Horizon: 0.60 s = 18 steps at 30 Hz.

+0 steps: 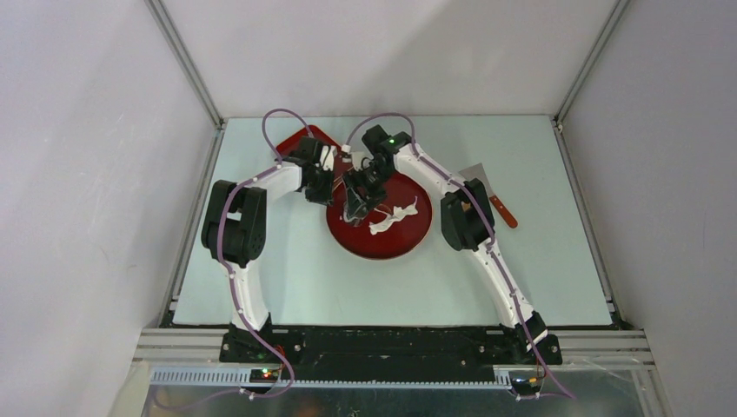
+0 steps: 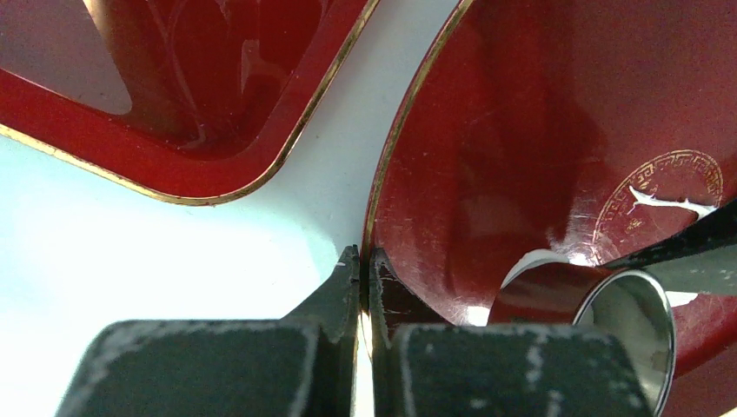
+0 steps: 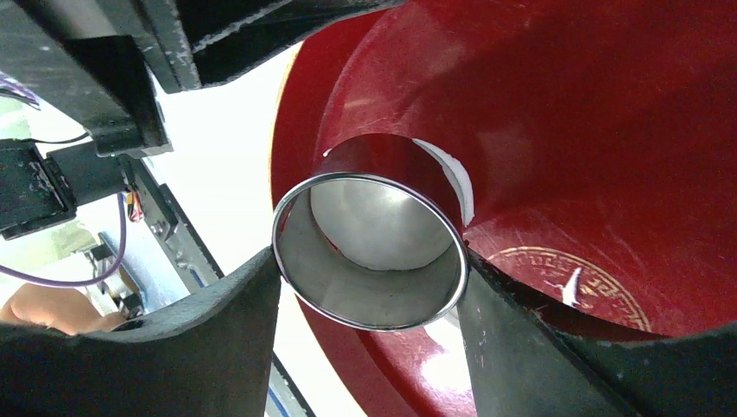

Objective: Roll out the dumpling wrappers from the dough
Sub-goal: Remove the dumpling wrapper from the work surface.

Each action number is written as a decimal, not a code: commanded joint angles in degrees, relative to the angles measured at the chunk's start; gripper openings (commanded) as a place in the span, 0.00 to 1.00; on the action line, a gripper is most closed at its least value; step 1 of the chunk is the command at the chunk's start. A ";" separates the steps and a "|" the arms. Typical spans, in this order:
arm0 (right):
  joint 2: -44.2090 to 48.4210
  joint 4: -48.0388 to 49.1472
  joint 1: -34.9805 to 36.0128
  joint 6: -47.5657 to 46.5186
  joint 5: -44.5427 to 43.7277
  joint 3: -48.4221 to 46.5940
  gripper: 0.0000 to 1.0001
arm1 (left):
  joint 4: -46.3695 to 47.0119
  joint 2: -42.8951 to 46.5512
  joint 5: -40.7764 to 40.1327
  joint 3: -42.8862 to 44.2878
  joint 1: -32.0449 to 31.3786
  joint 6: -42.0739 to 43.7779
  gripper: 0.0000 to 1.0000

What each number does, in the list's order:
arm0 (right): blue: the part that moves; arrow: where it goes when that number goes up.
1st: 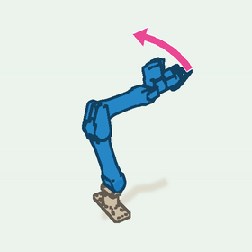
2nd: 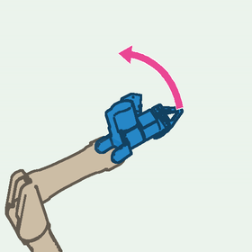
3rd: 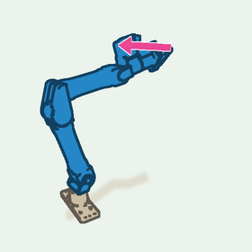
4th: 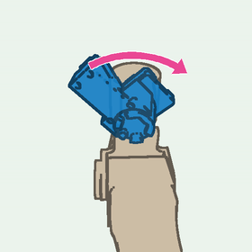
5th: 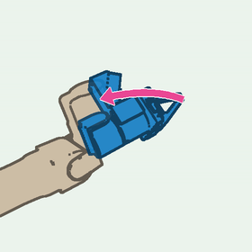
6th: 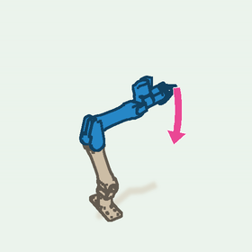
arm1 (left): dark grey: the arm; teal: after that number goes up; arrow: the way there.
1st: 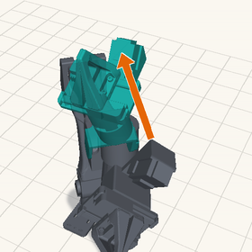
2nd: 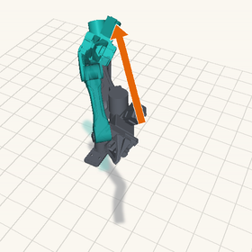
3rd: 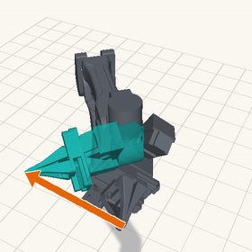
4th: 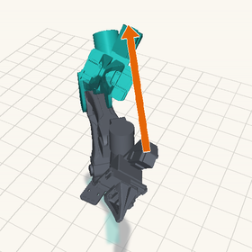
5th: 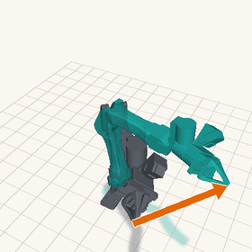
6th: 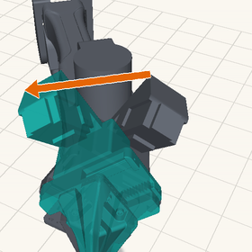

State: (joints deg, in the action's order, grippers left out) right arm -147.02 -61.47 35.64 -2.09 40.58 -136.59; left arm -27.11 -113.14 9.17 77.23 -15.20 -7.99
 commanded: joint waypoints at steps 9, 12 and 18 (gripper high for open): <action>5.99 -1.32 -1.50 -3.78 -12.98 -0.03 0.25 | 0.33 2.94 -0.68 -0.50 0.00 0.78 0.00; 8.32 -1.64 -1.72 -5.36 -16.06 0.51 0.25 | 0.31 2.92 -0.71 -0.57 -0.02 0.78 0.00; 11.59 -3.69 -1.81 -9.80 -26.95 0.41 0.26 | 0.38 2.95 -0.72 -0.49 -0.05 0.78 0.00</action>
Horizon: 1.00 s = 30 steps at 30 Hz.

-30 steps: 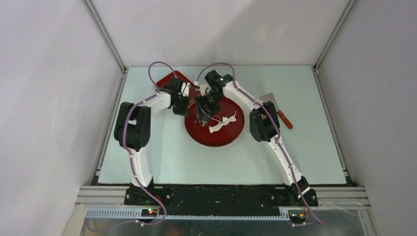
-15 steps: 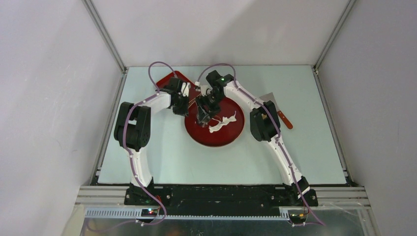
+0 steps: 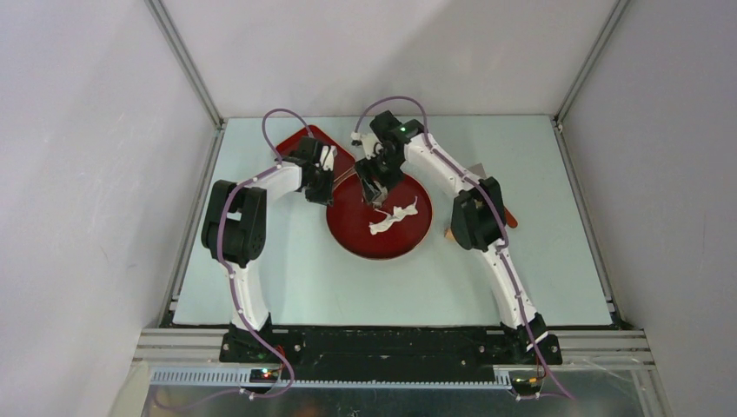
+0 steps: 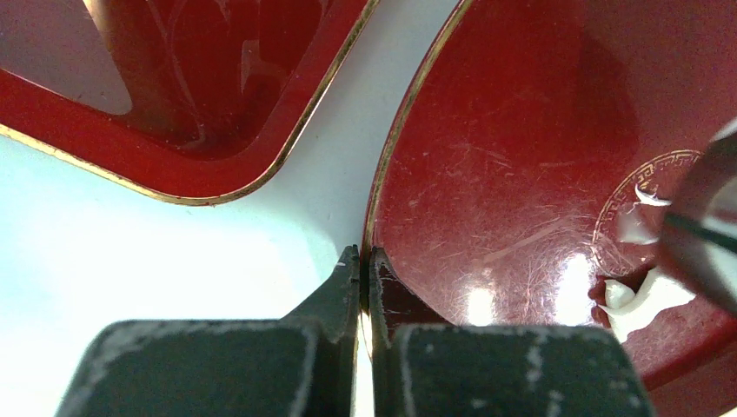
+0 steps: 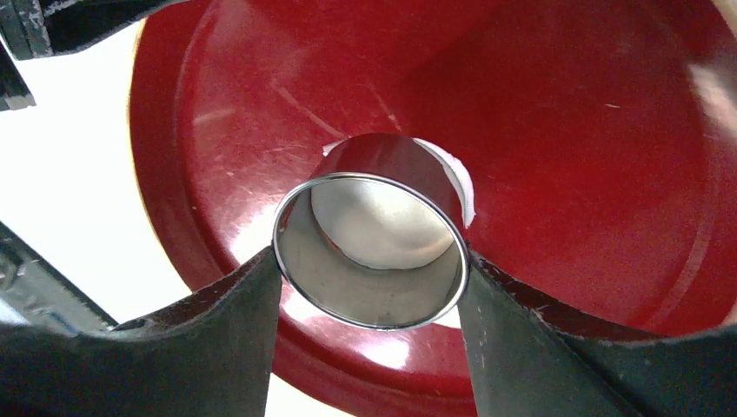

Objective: Roll out the dumpling wrappers from the dough
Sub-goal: Remove the dumpling wrapper from the work surface.

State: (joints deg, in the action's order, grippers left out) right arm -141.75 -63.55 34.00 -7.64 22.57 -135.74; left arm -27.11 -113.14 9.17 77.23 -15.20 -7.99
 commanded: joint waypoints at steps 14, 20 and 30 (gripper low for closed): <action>4.12 -7.89 0.50 -12.55 -20.00 2.33 0.24 | 0.33 2.92 -0.68 -0.43 -0.01 0.78 0.00; 1.96 -8.66 2.63 -14.29 -19.92 -0.08 0.24 | 0.31 2.93 -0.62 -0.52 -0.01 0.78 0.00; -0.12 -8.39 4.68 -15.68 -20.40 -2.33 0.23 | 0.31 2.93 -0.58 -0.48 0.00 0.78 0.00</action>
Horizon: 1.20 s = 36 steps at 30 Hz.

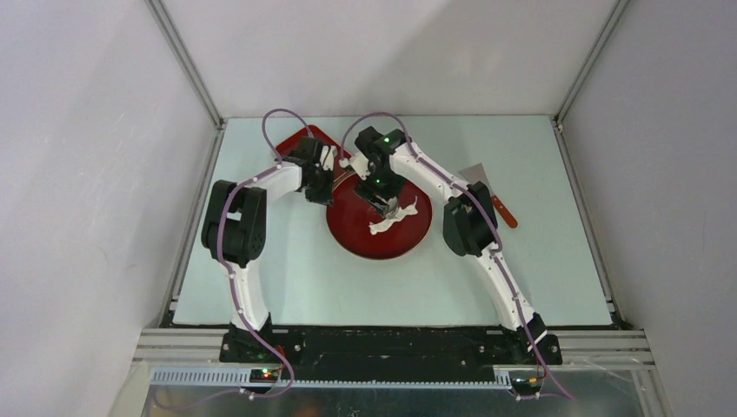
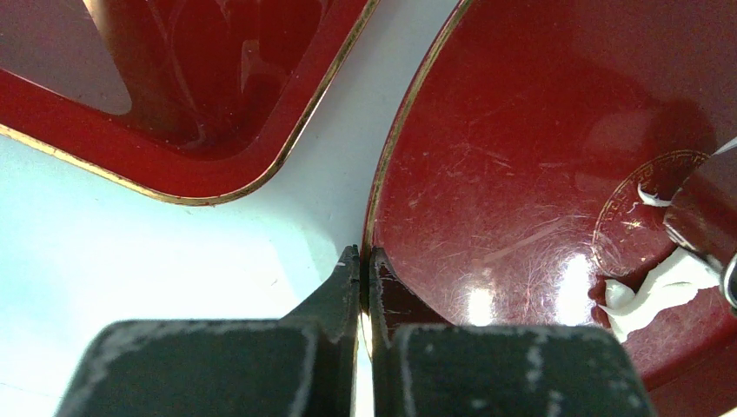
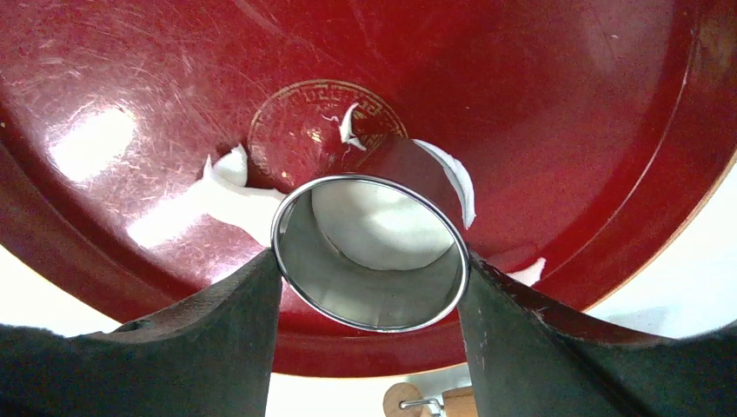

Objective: Roll out the dumpling wrappers from the dough
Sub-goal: Remove the dumpling wrapper from the work surface.

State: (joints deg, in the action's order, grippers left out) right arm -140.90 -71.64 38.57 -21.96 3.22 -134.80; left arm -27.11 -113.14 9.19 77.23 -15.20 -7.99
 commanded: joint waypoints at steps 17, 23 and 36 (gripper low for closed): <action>2.67 10.05 1.18 0.39 -1.03 -4.76 0.23 | 0.35 2.84 -0.72 -0.43 0.00 0.78 0.00; 5.97 10.93 1.13 1.38 0.83 -4.68 0.24 | 0.32 2.85 -0.71 -0.46 0.00 0.78 0.00; 15.69 5.62 -2.76 3.69 11.31 -5.39 0.26 | 0.31 2.86 -0.73 -0.48 0.00 0.72 0.00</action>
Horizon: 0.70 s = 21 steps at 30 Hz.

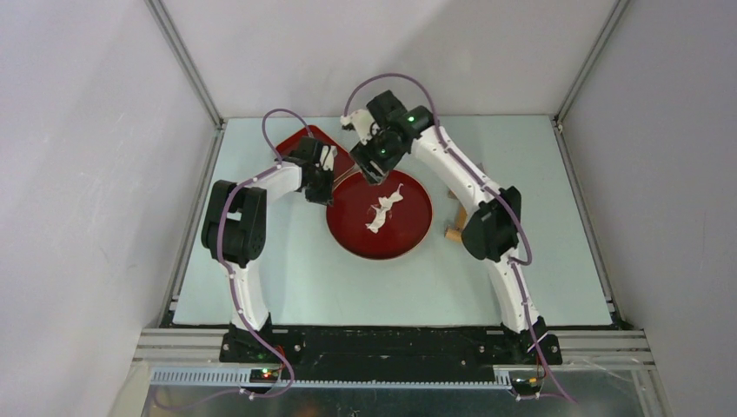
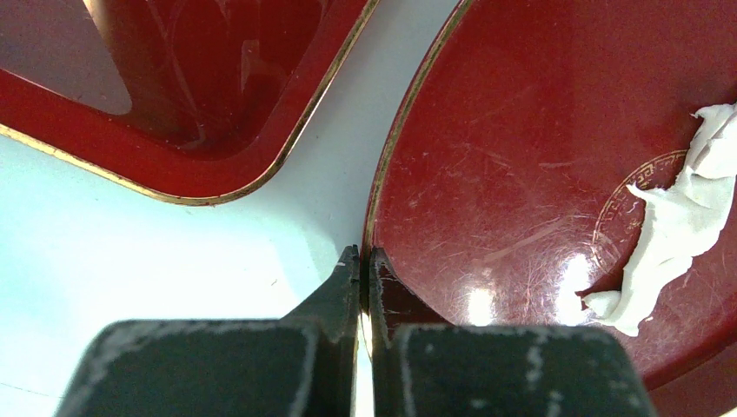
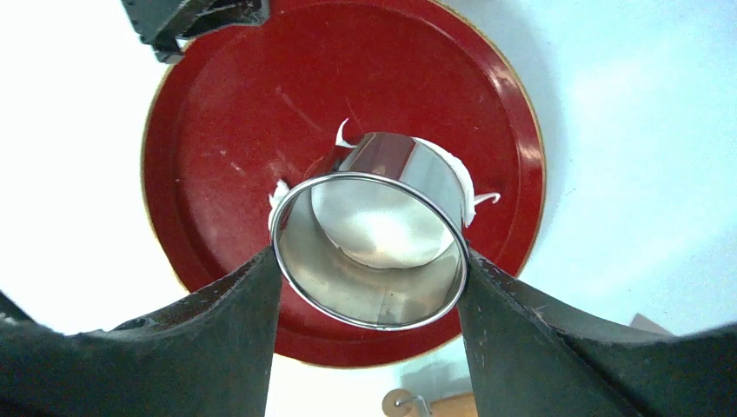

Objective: Roll out the dumpling wrappers from the dough
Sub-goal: Remove the dumpling wrapper from the work surface.

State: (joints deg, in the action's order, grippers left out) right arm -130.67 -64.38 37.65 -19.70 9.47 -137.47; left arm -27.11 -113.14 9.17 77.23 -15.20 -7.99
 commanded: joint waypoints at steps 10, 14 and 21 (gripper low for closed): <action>4.91 -2.32 -2.14 3.23 10.92 5.66 0.25 | 0.36 2.93 -0.64 -0.42 -0.01 0.77 0.00; 7.19 -2.18 -2.26 1.74 8.28 13.67 0.24 | 0.32 2.93 -0.59 -0.48 -0.07 0.78 0.00; 9.94 0.15 -2.75 -0.03 4.38 26.81 0.23 | 0.34 2.93 -0.55 -0.50 -0.02 0.77 0.00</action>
State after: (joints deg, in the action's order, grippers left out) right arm -125.99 -65.52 35.33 -18.31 16.51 -114.30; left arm -27.11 -113.14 9.17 77.23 -15.20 -7.99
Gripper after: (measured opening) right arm 0.699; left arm 0.033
